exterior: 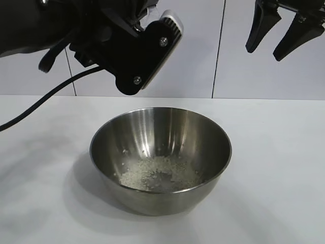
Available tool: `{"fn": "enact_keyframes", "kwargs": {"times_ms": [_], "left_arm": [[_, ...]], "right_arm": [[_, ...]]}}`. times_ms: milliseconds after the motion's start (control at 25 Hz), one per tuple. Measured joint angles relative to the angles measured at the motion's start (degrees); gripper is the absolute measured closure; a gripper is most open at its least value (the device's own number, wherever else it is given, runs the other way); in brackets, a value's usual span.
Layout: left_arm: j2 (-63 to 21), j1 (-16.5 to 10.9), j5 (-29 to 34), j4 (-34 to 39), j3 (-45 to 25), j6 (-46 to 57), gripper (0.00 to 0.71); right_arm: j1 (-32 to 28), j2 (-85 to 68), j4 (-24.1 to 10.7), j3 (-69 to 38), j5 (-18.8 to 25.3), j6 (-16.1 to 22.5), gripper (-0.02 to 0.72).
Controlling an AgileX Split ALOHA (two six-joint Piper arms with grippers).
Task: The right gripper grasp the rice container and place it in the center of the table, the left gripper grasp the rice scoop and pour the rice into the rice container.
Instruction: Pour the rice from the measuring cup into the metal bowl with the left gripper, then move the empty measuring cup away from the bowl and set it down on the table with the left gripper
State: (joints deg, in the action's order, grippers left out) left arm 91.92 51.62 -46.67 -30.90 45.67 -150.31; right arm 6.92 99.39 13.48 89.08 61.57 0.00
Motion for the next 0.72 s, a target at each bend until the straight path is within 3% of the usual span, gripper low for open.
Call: {"fn": "enact_keyframes", "kwargs": {"times_ms": [280, 520, 640, 720], "left_arm": [[0.00, 0.00, -0.15, -3.49, 0.00, 10.43, 0.703], [0.00, -0.08, -3.08, -16.95, 3.13, 24.21, 0.703], [-0.37, -1.94, -1.46, -24.76, 6.86, 30.63, 0.703], [-1.70, -4.90, 2.98, -30.15, 8.97, 34.37, 0.703]], "right_arm": [[0.00, 0.00, 0.00, 0.00, 0.00, 0.00, 0.333], [0.00, 0.00, 0.00, 0.00, 0.00, 0.00, 0.333], [0.00, 0.00, 0.00, 0.00, 0.06, 0.00, 0.333], [0.00, 0.00, 0.00, 0.00, 0.11, 0.00, 0.333]]}}
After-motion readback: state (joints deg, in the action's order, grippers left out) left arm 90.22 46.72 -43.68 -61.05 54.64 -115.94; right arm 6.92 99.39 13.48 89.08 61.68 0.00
